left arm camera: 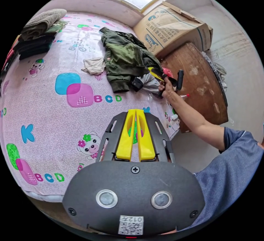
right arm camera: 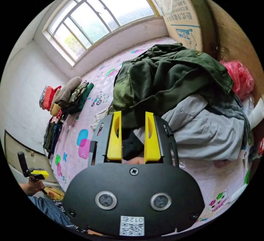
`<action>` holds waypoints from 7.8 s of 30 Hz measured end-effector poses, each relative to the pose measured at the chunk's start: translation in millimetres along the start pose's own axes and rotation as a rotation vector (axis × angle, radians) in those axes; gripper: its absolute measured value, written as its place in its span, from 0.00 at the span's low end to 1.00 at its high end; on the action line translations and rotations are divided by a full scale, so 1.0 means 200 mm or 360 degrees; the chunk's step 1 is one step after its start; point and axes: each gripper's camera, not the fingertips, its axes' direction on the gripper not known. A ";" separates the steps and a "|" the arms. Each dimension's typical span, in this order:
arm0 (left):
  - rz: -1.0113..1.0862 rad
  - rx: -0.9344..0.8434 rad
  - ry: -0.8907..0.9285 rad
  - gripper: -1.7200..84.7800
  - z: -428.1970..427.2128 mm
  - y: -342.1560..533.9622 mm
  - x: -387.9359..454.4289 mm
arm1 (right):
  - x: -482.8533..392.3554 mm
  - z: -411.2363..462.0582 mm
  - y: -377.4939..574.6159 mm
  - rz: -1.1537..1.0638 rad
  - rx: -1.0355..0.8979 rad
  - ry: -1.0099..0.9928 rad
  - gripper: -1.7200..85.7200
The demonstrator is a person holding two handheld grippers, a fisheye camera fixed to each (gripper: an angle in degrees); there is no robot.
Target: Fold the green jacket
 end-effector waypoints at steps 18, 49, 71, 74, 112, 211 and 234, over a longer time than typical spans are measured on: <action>-0.0344 0.0003 -0.0047 0.03 0.74 -0.45 -0.47 | 0.26 0.28 -0.86 -0.0211 -0.0376 -0.0088 0.03; -0.0576 -0.0267 0.0167 0.17 1.13 -0.81 -0.86 | 0.64 0.09 -1.09 -0.0136 -0.0329 -0.0361 0.03; 0.0251 0.0715 0.0639 0.05 -1.40 -0.36 -0.62 | -0.26 -1.07 -0.99 -0.0288 0.0154 -0.1143 0.02; 0.0293 0.0934 0.0607 0.05 -1.93 -0.03 -0.65 | -0.71 -1.30 -0.74 -0.0484 0.0130 -0.1166 0.02; -0.0378 0.0619 -0.0201 0.03 -2.39 1.09 -1.76 | -3.34 0.84 0.27 -0.1760 -0.0530 0.0605 0.16; -0.0483 -0.0477 -0.0049 0.03 -0.04 -0.85 -1.82 | -0.73 -1.59 2.09 0.0414 -0.0978 -0.0621 0.08; 0.0197 -0.0623 -0.0271 0.02 -0.16 1.17 -0.94 | -1.61 -1.22 2.14 -0.0291 -0.0411 0.0296 0.10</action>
